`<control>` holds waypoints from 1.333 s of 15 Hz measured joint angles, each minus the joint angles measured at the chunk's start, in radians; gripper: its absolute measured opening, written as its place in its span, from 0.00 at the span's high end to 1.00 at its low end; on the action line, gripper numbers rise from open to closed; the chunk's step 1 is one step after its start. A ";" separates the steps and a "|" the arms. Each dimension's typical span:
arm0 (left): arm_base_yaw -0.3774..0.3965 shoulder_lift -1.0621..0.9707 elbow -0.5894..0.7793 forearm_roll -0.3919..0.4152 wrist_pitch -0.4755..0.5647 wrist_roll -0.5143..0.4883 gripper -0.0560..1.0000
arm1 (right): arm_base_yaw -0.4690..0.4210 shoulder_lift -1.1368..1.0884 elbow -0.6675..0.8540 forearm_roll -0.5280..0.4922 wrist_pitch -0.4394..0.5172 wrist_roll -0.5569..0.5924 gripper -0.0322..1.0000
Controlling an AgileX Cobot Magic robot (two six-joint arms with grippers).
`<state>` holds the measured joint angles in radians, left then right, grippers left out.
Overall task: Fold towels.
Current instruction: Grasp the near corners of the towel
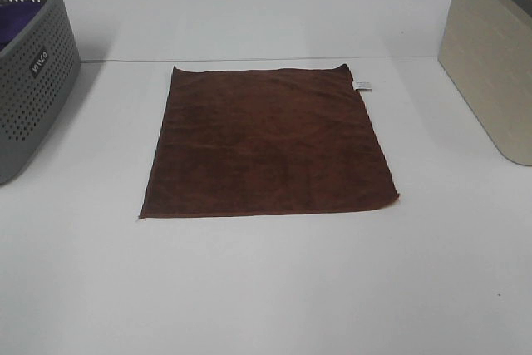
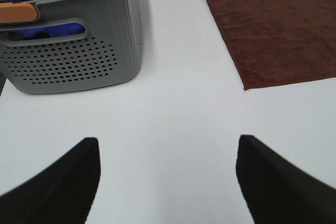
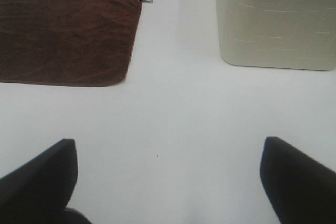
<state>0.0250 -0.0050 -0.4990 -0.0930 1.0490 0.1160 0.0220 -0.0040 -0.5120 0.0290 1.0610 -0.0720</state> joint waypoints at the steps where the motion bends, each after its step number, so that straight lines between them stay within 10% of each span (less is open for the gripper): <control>1: 0.000 0.000 0.000 0.000 0.000 0.000 0.31 | 0.000 0.000 0.000 0.000 0.000 0.000 0.09; 9: 0.000 0.000 -0.004 0.000 -0.007 0.000 0.31 | 0.000 0.009 -0.002 -0.010 -0.010 0.000 0.09; 15: 0.000 0.175 -0.017 -0.013 -0.475 -0.002 0.31 | 0.024 0.233 -0.015 -0.021 -0.391 0.000 0.11; 20: 0.000 0.543 -0.043 -0.188 -0.682 -0.004 0.31 | 0.045 0.529 -0.106 0.003 -0.576 0.001 0.16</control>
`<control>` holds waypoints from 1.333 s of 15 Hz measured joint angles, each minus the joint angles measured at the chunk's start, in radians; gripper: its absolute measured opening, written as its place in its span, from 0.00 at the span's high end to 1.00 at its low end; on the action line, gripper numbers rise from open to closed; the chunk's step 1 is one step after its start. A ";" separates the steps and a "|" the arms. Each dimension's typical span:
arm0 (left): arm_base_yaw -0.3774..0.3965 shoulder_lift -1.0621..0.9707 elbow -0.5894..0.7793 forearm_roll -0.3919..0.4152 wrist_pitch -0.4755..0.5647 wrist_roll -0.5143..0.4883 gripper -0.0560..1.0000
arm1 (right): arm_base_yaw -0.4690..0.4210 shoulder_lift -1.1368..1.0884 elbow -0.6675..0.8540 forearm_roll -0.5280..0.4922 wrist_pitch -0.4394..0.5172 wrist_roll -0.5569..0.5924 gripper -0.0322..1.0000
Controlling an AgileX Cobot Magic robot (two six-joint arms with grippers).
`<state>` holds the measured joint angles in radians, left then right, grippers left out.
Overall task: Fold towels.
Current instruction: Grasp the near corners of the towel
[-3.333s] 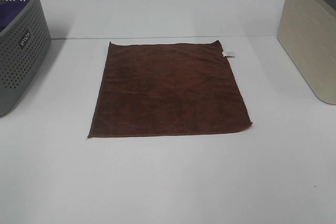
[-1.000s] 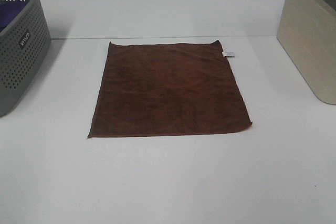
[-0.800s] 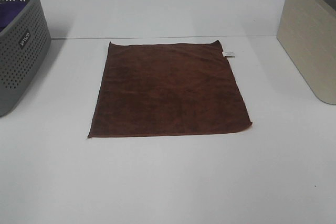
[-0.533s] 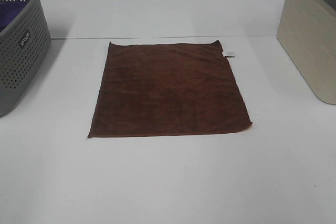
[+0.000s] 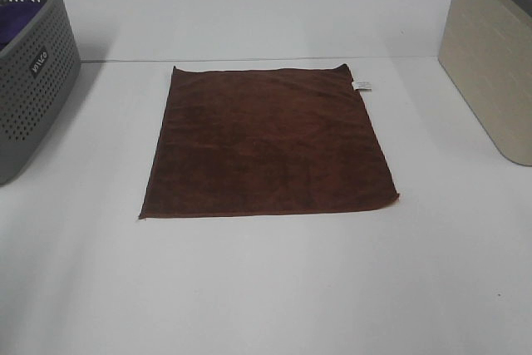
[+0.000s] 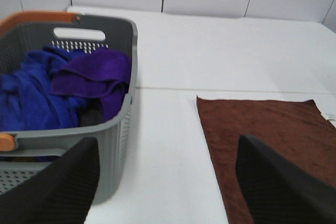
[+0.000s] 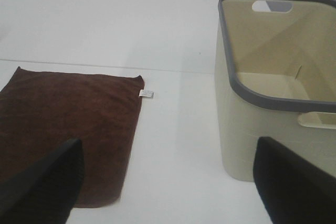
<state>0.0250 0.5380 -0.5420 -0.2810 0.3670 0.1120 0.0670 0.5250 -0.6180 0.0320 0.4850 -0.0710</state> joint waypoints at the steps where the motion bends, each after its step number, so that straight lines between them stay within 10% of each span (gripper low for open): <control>1: 0.000 0.091 -0.023 -0.031 0.003 0.001 0.31 | 0.000 0.085 -0.038 0.016 0.000 0.000 0.16; 10: -0.001 0.787 -0.249 -0.421 0.207 0.242 0.31 | 0.000 0.726 -0.307 0.169 0.210 -0.044 0.16; 20: -0.091 1.237 -0.351 -0.583 0.179 0.343 0.31 | 0.000 1.225 -0.442 0.397 0.293 -0.194 0.19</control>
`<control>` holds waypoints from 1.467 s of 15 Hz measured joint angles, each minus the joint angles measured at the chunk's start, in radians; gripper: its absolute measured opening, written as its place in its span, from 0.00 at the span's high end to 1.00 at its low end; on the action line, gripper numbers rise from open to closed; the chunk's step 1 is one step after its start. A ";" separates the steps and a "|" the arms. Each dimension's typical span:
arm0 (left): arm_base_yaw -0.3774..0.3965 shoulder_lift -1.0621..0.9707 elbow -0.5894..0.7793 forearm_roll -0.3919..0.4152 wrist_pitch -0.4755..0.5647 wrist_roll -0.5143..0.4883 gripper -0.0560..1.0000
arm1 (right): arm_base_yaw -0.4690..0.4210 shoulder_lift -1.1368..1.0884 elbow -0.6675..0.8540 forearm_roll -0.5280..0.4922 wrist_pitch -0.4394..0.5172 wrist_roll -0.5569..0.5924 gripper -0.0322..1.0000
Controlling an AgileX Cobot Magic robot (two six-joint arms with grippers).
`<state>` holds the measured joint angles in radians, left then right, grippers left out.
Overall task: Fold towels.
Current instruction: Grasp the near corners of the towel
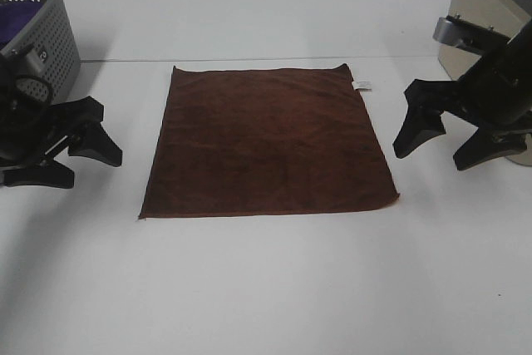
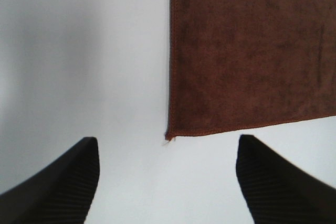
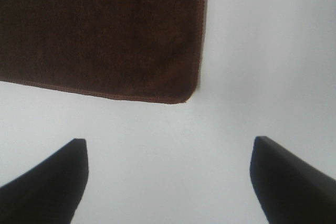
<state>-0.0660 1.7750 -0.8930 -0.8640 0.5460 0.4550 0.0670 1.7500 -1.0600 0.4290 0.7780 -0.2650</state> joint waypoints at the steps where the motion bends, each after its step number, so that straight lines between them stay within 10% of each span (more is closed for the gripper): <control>1: 0.000 0.025 -0.014 -0.014 0.013 0.001 0.31 | -0.007 0.024 0.000 0.033 0.000 -0.029 0.19; 9: 0.000 0.196 -0.051 -0.170 0.055 0.203 0.31 | -0.185 0.187 -0.002 0.346 0.096 -0.343 0.22; 17: -0.013 0.288 -0.056 -0.546 0.083 0.524 0.31 | -0.125 0.287 -0.003 0.390 0.026 -0.389 0.22; 22: -0.060 0.291 -0.056 -0.571 0.070 0.550 0.32 | -0.023 0.355 -0.077 0.427 0.026 -0.366 0.30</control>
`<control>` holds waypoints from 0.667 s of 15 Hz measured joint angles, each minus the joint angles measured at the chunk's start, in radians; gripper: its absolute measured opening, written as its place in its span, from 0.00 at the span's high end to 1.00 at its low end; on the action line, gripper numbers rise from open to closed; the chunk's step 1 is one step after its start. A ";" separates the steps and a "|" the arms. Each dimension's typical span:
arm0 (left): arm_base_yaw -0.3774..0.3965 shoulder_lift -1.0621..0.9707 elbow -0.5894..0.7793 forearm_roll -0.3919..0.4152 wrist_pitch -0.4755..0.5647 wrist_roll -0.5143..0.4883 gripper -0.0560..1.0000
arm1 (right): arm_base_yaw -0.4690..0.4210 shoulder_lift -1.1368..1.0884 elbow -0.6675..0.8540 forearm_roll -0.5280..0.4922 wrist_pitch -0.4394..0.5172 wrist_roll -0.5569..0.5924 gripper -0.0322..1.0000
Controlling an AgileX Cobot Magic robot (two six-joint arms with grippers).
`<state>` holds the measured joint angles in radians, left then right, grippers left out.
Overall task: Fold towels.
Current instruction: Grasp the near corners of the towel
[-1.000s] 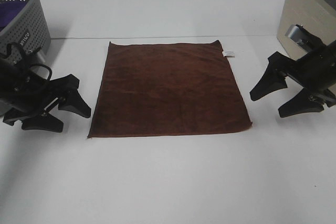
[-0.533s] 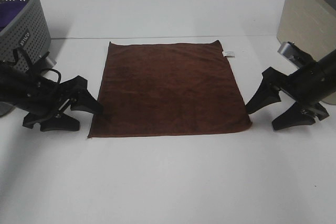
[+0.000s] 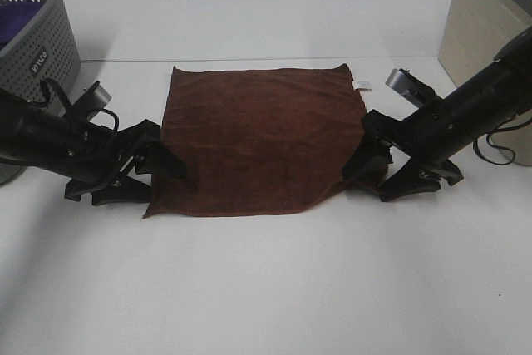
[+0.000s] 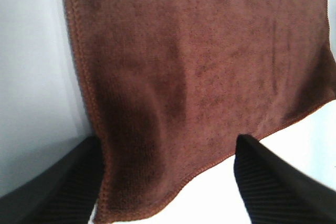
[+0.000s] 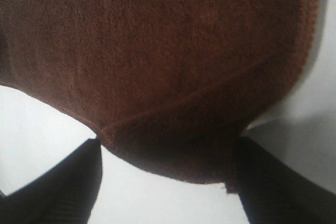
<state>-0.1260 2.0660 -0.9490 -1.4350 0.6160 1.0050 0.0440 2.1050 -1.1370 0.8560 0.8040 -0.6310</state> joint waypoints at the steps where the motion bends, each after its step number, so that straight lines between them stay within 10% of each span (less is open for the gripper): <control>1: -0.001 0.000 0.000 0.000 -0.002 -0.002 0.35 | 0.013 0.006 -0.009 0.007 -0.001 0.009 0.35; 7: -0.001 0.001 0.000 -0.017 -0.010 -0.003 0.88 | 0.017 0.025 -0.015 -0.017 -0.017 0.051 0.74; 10: -0.001 0.001 0.000 -0.014 -0.010 -0.004 0.94 | 0.017 0.026 -0.015 -0.017 -0.021 0.053 0.93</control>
<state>-0.1270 2.0670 -0.9490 -1.4490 0.6060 1.0010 0.0610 2.1310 -1.1520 0.8390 0.7830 -0.5780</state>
